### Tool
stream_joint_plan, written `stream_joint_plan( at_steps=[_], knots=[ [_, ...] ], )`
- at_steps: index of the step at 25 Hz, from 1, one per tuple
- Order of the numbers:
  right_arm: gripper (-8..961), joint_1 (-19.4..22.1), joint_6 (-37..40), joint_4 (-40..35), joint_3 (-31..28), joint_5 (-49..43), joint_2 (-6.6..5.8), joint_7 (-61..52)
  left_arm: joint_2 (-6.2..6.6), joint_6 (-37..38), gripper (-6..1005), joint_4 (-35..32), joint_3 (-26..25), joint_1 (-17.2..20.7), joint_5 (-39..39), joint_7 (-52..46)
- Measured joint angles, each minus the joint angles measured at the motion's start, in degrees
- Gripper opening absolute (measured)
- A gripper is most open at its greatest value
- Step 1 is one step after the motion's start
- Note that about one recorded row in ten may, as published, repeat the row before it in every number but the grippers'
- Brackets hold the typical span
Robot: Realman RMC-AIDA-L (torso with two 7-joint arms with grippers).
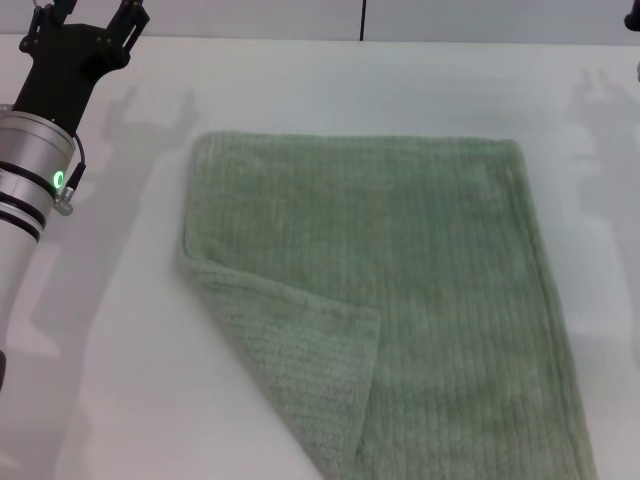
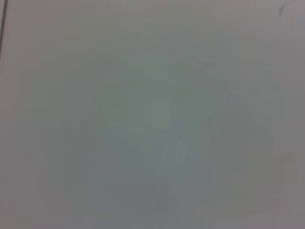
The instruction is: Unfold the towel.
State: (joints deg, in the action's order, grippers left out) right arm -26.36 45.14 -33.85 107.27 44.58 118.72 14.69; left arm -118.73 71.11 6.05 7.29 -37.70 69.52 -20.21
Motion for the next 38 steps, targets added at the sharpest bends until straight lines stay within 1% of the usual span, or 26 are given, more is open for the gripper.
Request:
stream_joint_plan(
  at_steps=[1,4,5,9,13,16,20,21,22,26,29,33,38],
  knots=[
    [447,0.8,-3.6,-2.9,-1.6,0.0,0.06,2.3,0.0,0.0,860,0.0,0.0,0.0,0.0,0.0],
    [213,2.9,-16.3,-12.1,-6.7,0.2,0.27,8.5,0.0,0.2,860,0.0,0.0,0.0,0.0,0.0],
    [174,3.6,-21.1,-14.9,-8.5,0.3,0.34,9.7,0.0,0.2,860,0.0,0.0,0.0,0.0,0.0],
    [17,4.4,-36.6,-22.3,-14.4,0.0,0.26,10.5,0.0,0.3,860,-0.1,-0.1,0.0,0.0,0.0],
    [3,4.3,-53.8,-29.2,-20.1,-1.5,0.03,10.6,0.02,0.3,860,-0.1,-0.1,0.1,0.0,0.0],
    [-1,3.9,-66.5,-34.6,-23.3,-3.1,-0.03,10.6,0.03,0.3,860,-0.4,-0.1,0.1,0.0,0.0],
    [-1,2.9,-80.0,-40.5,-26.3,-3.6,-0.05,10.6,0.06,0.5,860,-0.7,-0.1,0.1,0.0,0.0],
    [-1,2.1,-86.1,-42.8,-27.9,-3.6,-0.1,10.6,0.06,0.6,860,-0.7,-0.1,0.1,0.0,0.0],
    [-1,2.1,-86.1,-42.8,-27.9,-3.6,-0.1,10.6,0.08,0.7,860,-0.8,-0.1,0.1,0.0,0.0],
    [-1,-0.8,-96.8,-44.2,-31.1,-3.7,-0.36,10.7,0.09,1.0,860,-0.8,-0.1,0.1,0.0,0.0],
    [-1,-2.7,-101.3,-44.0,-31.8,-4.7,-0.7,10.7,0.09,1.2,860,-0.8,-0.1,0.1,0.0,0.0],
    [-1,-5.6,-106.0,-42.6,-31.9,-7.1,-0.85,10.7,0.04,1.5,860,-0.6,-0.1,0.2,0.0,-0.1],
    [-1,-8.6,-109.7,-40.3,-31.9,-9.4,-0.9,10.7,0.01,2.2,860,-0.3,-0.1,0.2,0.0,-0.2]
  ],
)
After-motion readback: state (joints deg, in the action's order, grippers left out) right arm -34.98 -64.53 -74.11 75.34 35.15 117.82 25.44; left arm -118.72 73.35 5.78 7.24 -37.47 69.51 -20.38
